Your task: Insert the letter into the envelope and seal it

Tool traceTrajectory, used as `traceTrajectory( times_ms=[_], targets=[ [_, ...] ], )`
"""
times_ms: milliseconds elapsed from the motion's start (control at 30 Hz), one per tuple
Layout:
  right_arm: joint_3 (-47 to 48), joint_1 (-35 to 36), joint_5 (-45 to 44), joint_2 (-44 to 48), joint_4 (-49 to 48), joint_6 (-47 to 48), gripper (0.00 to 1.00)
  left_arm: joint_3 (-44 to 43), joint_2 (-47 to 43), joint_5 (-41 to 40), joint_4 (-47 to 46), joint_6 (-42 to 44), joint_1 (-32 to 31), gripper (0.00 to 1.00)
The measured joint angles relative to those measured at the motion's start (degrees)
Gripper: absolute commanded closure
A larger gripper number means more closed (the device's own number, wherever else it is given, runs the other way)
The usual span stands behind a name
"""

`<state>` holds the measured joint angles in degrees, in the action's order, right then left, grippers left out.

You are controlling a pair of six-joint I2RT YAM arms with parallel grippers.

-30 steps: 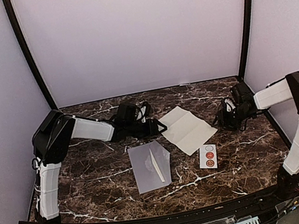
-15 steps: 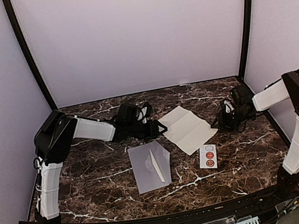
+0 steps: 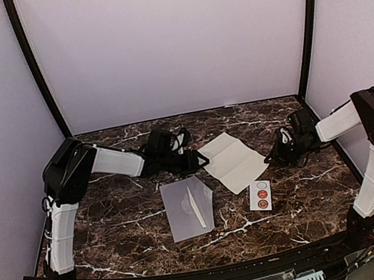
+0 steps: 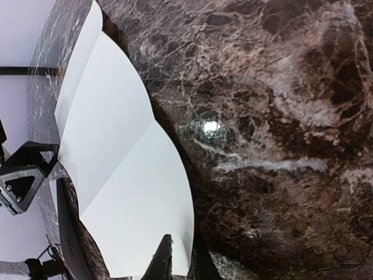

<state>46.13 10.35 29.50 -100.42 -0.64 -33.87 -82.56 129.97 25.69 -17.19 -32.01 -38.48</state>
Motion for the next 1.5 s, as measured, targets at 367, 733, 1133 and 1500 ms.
traceTrajectory(
  times_ms=[367, 733, 1133, 1500],
  targets=[
    [0.8, 0.0, 5.5, 3.3, -1.0, -0.7, 1.00, -1.1, -1.8, -4.0, 4.6, 4.1, 0.0, 0.23],
    [14.0, 5.3, 14.6, 15.1, 0.3, 1.8, 1.00, 2.9, -29.3, -5.1, 11.4, 10.8, 0.6, 0.18],
    [25.9, 20.7, 21.0, 16.7, 6.3, 5.9, 1.00, 17.3, -40.3, 10.7, 9.6, 8.8, 0.3, 0.11],
    [29.4, 26.6, 23.0, 16.7, 8.5, 7.5, 1.00, 19.5, -44.6, 19.4, 6.4, 7.4, -0.9, 0.13]
  ],
)
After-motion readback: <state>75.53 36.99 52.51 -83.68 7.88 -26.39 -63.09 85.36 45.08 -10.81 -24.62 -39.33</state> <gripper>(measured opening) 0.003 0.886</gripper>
